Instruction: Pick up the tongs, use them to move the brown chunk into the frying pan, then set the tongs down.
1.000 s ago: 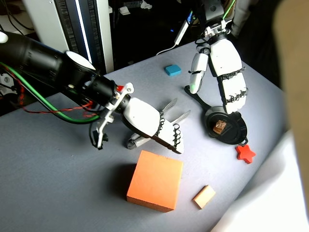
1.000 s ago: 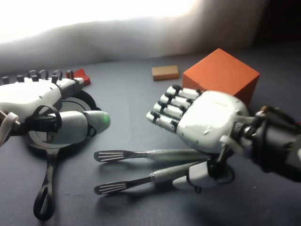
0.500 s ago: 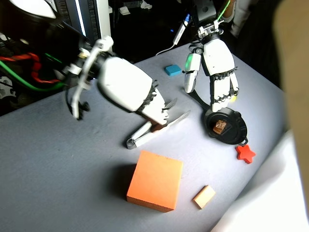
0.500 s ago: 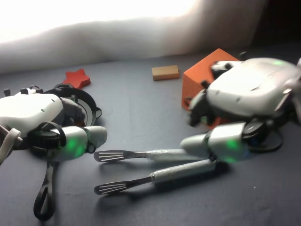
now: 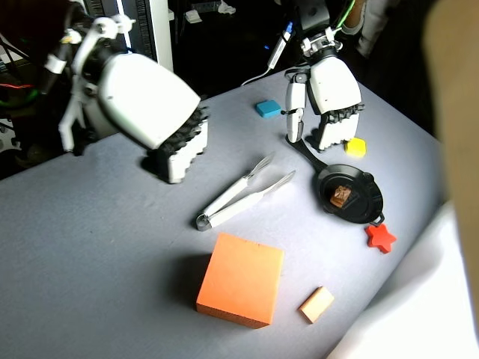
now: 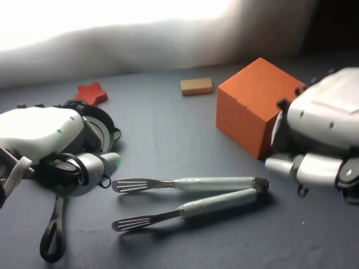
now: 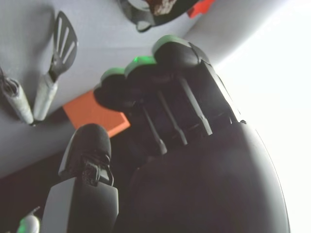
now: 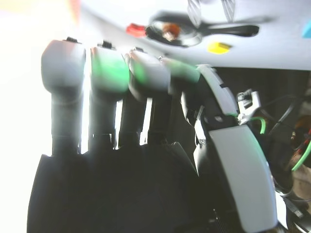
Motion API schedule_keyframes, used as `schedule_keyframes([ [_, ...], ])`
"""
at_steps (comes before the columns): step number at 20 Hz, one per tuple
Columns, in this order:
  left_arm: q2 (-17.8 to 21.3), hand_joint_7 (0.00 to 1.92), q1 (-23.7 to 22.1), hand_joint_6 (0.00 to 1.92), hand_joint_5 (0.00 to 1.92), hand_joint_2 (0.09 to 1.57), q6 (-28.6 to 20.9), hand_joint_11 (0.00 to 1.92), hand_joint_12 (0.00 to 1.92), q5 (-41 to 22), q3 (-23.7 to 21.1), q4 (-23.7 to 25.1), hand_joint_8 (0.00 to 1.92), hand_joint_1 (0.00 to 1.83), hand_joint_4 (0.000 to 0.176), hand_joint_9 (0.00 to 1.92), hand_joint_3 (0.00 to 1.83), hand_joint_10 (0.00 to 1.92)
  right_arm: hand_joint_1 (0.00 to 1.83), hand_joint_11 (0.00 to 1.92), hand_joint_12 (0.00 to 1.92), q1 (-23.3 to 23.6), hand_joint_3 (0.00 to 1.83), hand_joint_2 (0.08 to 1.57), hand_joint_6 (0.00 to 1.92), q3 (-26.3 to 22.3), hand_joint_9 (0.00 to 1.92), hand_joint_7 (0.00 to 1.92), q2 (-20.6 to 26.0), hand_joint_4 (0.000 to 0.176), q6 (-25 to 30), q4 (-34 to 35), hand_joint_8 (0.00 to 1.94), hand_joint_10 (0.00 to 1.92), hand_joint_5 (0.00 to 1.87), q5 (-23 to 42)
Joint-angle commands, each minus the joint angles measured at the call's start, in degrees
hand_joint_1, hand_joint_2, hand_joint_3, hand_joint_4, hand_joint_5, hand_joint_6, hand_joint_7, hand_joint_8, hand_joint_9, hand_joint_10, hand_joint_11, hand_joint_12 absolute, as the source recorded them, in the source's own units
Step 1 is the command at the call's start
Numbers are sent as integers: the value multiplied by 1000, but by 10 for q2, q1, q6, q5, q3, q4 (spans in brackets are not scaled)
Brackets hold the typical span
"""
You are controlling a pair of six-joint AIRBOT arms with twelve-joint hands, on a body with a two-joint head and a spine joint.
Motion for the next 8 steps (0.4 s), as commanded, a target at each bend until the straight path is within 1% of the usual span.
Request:
schedule_keyframes([
  [1,4,1043,-5,1881,917,1513,4,1083,1921,-41,2,30,1906,312,0,1065,17,1921,589,1231,1921,7,21,1483,1921,-4,1244,1239,4,0,-4,-17,1918,1921,1032,10],
  [3,4,1040,-7,1888,927,1521,4,1089,1921,-41,0,36,1918,340,0,1061,10,1921,585,1226,1921,15,19,1484,1921,-5,1231,1218,7,0,-4,-17,1928,1921,1028,5],
  [5,4,1031,-11,1883,921,1523,6,1066,1921,-41,-2,36,1921,331,0,1055,7,1921,581,1225,1921,19,20,1486,1921,-6,1229,1215,7,0,3,-17,1928,1921,1027,-4],
  [6,3,1037,-12,1880,930,1522,9,1068,1921,-41,-3,36,1920,308,0,1060,6,1921,591,1210,1921,21,18,1482,1921,-6,1220,1207,7,0,6,-17,1922,1921,1027,-9],
  [7,1,1026,-14,1881,927,1530,11,1057,1921,-41,-3,36,1913,203,0,1048,8,1921,601,1207,1921,22,16,1479,1921,-6,1216,1209,7,0,9,-18,1906,1921,1028,-14],
  [8,1,1026,-15,1881,927,1530,12,1057,1921,-41,-3,36,1913,203,0,1048,8,1921,601,1207,1921,22,16,1479,1921,-6,1216,1209,8,0,12,-18,1906,1921,1028,-16],
])
